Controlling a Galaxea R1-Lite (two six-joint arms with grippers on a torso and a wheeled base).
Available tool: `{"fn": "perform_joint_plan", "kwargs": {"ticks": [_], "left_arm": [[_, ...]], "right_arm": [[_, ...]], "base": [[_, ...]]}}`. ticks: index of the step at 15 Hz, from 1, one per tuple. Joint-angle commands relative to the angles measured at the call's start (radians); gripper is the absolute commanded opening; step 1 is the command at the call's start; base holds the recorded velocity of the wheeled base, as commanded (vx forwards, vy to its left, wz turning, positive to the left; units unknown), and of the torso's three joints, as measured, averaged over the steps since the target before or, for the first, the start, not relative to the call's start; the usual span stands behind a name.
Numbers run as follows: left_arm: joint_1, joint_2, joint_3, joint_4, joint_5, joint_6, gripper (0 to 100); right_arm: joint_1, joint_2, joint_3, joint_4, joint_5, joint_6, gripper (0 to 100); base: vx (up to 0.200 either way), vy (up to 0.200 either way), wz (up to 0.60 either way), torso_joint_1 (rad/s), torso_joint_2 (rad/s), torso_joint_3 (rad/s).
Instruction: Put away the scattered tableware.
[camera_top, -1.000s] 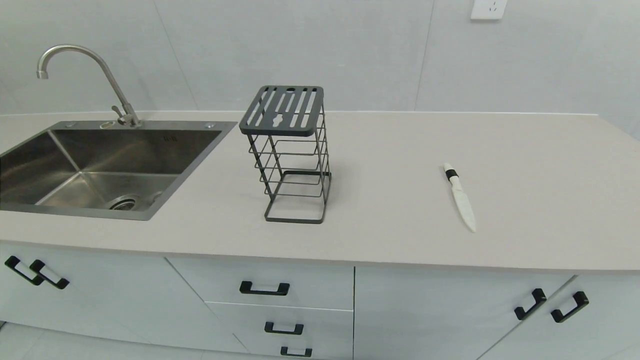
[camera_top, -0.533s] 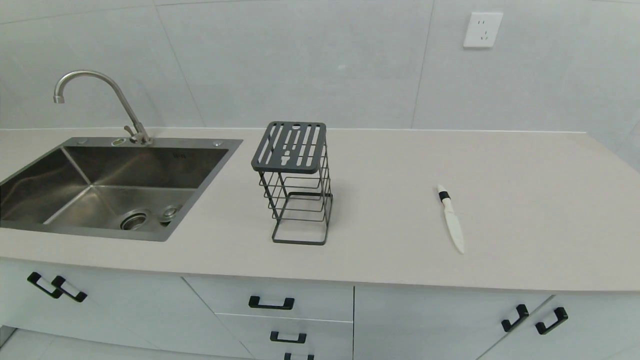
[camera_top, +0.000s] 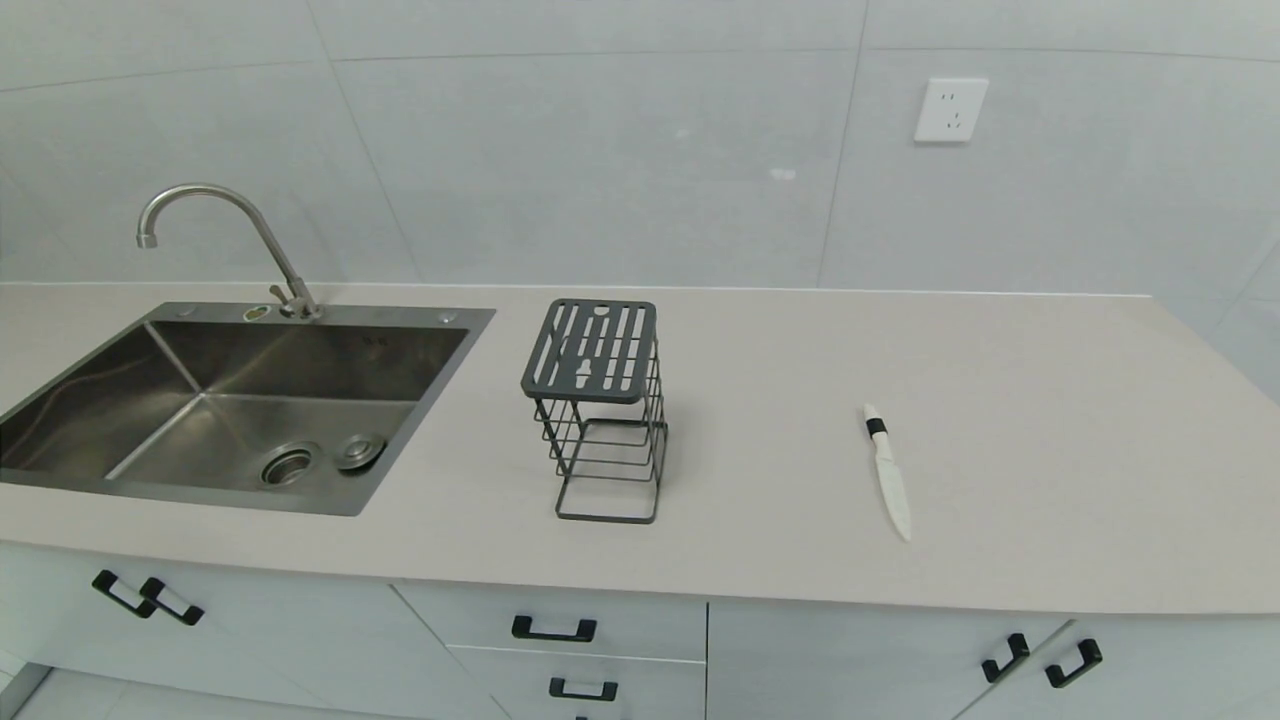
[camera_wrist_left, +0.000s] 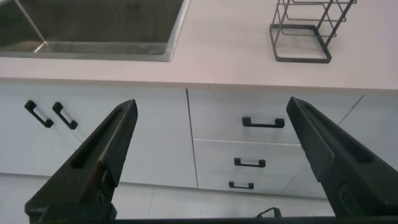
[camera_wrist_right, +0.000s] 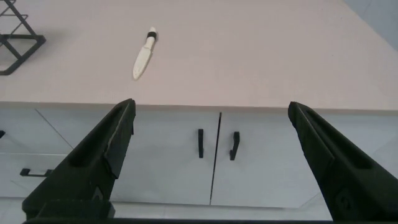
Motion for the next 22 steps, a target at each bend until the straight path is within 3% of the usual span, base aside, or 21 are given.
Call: {"fn": "perform_joint_plan", "kwargs": {"ticks": [1, 5, 20, 22], "left_arm": [[0.000, 0.001, 0.000, 0.000, 0.000, -0.001, 100], [0.000, 0.001, 0.000, 0.000, 0.000, -0.003, 100], [0.000, 0.001, 0.000, 0.000, 0.002, -0.006, 100], [0.000, 0.001, 0.000, -0.002, 0.002, -0.007, 100]], "right_arm": [[0.000, 0.000, 0.000, 0.000, 0.000, -0.001, 100], [0.000, 0.000, 0.000, 0.000, 0.000, -0.001, 100], [0.000, 0.000, 0.000, 0.000, 0.000, -0.001, 100], [0.000, 0.000, 0.000, 0.000, 0.001, -0.001, 100]], "base": [[0.000, 0.000, 0.00, 0.193, -0.38, -0.178], [0.000, -0.150, 0.00, 0.168, -0.34, -0.160], [0.000, 0.000, 0.00, 0.003, 0.00, -0.002], [0.200, 0.000, 0.00, -0.059, 0.10, 0.063]]}}
